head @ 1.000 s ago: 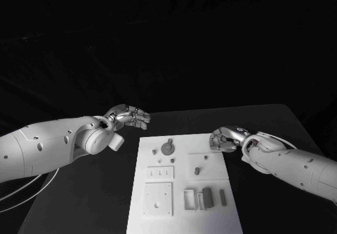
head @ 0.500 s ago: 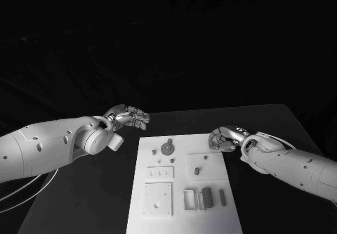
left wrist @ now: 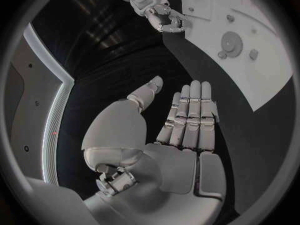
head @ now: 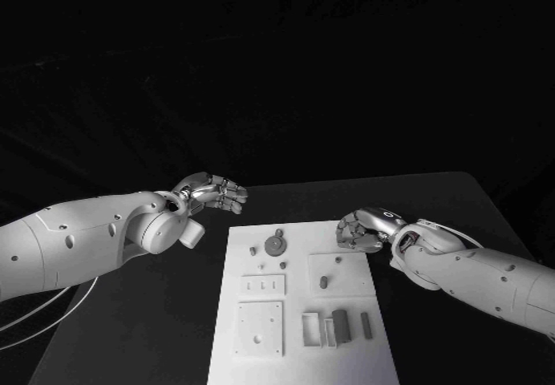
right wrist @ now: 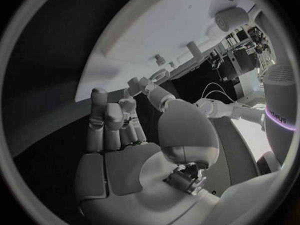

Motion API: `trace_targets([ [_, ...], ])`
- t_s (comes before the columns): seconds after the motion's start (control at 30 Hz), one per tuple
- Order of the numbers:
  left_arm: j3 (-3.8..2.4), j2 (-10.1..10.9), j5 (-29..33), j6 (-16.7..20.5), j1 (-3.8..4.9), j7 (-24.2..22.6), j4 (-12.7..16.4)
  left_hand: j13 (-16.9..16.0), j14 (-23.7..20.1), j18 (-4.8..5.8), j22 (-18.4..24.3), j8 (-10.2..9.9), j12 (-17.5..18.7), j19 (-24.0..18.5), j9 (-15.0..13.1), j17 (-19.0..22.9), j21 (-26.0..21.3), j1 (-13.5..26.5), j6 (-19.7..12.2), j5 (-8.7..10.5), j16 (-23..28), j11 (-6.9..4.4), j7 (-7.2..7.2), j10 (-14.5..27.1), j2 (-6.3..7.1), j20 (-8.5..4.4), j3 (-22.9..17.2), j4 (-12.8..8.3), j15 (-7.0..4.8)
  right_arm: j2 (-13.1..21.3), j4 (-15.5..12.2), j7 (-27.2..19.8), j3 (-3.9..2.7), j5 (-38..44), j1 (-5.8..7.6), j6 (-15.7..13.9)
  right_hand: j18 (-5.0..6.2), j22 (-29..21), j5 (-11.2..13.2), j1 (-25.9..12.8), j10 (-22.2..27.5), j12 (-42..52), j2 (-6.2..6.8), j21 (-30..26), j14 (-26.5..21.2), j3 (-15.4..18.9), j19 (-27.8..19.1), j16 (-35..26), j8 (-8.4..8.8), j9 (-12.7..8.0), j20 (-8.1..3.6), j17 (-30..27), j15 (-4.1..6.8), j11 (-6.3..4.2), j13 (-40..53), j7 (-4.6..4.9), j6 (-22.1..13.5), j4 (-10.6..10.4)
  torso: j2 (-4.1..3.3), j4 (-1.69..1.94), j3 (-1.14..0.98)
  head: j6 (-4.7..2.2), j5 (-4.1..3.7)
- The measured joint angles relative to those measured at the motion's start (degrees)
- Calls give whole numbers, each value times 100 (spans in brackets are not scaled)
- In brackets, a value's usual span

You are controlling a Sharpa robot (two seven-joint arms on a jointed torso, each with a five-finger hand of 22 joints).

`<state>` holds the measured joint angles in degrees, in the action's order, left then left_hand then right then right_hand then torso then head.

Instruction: Assemble the parts on the task board

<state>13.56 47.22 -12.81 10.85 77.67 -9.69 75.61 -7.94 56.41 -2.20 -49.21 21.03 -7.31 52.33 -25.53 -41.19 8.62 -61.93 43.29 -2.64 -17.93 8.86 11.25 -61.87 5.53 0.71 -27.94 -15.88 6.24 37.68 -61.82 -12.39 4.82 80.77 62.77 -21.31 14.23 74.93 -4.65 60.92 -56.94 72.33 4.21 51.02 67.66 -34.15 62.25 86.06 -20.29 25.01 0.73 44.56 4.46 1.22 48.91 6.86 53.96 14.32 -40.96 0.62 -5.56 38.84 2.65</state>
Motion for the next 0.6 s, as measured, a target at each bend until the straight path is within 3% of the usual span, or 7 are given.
trace_targets([
  [0.3, 2, 11, -3, 12, 0, 55, 13, -23, 67, 9, -19, 0, 0, 34, -17, -39, 0, 53, 0, 0, 0, -35, 0, -75, -51, -34, 23, 23, -24, 56, -428, 140, -34, -75, 40, -14, 0, 0, 0, 0, 0, 0, 0, 3, 25, 0, 0, 0, 6, 3, 0, 0, 8, 0, -1, 0, 0, 0, 5, 9, 8, -14, 26],
  [0.43, 3, 11, -7, 27, 0, 102, 21, -45, 95, 44, -33, 0, 0, 75, -25, -67, 0, 91, 41, 0, 0, -62, 1, -142, -14, -50, 47, 47, -53, 32, -639, 224, -49, -157, 85, -9, 0, 0, 0, 0, 0, 0, 0, 22, 26, 0, 1, 0, 18, 6, 1, 0, 8, 0, -5, 0, 0, 0, 5, 8, 8, -21, 47],
  [0.6, 4, 6, -80, 46, 1, 278, 59, -110, 176, 25, -64, 0, -74, 166, -43, -124, 0, 315, 92, 0, 0, -129, -6, -313, -4, -83, 106, 208, -91, -50, -882, 404, -66, -239, 121, 33, 0, 0, 0, -14, 0, 0, -14, 22, 27, 0, 1, -1, 21, 6, 2, -1, 7, 0, -5, 1, 0, 0, 5, 7, 7, -38, 62],
])
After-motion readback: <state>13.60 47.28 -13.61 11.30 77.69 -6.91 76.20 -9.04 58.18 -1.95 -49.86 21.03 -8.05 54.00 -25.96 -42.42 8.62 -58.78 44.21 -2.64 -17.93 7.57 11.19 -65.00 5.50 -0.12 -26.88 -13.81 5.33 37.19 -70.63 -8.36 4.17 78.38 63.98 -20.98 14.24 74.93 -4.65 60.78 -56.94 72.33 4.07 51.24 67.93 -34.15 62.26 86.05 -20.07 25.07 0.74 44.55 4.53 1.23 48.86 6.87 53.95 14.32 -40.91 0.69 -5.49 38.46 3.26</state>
